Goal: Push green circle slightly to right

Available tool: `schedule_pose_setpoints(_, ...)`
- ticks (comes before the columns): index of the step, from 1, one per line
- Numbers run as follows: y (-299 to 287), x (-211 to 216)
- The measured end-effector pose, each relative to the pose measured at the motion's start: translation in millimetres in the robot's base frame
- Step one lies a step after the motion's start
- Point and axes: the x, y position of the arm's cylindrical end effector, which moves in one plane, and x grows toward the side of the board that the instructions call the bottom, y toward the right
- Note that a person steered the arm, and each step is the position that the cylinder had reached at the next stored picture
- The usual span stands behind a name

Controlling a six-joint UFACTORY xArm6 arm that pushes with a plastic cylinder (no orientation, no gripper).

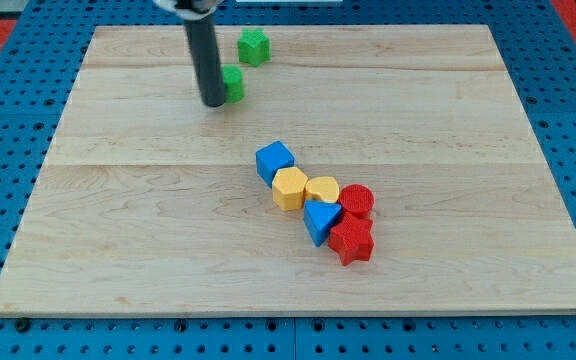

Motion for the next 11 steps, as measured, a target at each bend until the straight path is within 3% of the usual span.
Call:
schedule_pose_setpoints(1,35,-20)
schedule_pose_setpoints(2,-11,-9)
schedule_pose_setpoints(3,-39,-42)
schedule_pose_setpoints(4,45,-55)
schedule_pose_setpoints(5,85,-48)
schedule_pose_setpoints(6,71,-34)
schedule_pose_setpoints(7,98,-28)
schedule_pose_setpoints(11,166,-56)
